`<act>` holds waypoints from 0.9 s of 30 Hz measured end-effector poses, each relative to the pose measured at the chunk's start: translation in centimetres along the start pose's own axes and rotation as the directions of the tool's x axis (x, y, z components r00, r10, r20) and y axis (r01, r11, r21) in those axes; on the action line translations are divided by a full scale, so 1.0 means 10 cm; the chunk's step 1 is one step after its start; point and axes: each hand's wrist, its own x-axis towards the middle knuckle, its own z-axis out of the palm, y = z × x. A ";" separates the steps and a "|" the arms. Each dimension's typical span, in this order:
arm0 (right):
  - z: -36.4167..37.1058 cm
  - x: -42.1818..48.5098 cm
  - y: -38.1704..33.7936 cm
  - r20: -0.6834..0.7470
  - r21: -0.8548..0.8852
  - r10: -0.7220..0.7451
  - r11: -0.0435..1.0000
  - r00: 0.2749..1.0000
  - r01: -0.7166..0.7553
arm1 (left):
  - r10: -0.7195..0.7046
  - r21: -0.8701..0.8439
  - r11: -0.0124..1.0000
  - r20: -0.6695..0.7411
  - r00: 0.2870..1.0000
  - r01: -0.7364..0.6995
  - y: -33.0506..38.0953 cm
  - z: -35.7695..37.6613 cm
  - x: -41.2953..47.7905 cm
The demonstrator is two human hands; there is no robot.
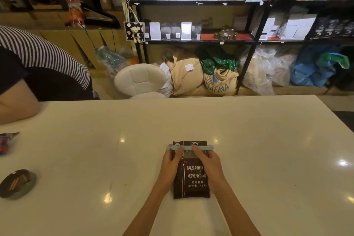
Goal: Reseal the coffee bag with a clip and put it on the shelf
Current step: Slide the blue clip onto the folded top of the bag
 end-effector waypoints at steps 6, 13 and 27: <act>-0.01 0.00 0.01 -0.014 0.000 -0.016 1.000 1.000 0.016 | -0.058 -0.027 0.998 0.001 0.998 0.058 0.01 -0.02 -0.01; -0.01 0.02 0.02 -0.016 -0.011 -0.041 0.999 0.999 0.041 | 0.026 -0.107 0.994 0.045 0.999 -0.021 0.08 -0.12 0.01; -0.03 0.09 0.07 -0.010 -0.002 -0.043 0.999 0.999 0.043 | 0.004 -0.117 0.993 -0.262 0.965 -0.036 0.10 0.05 0.02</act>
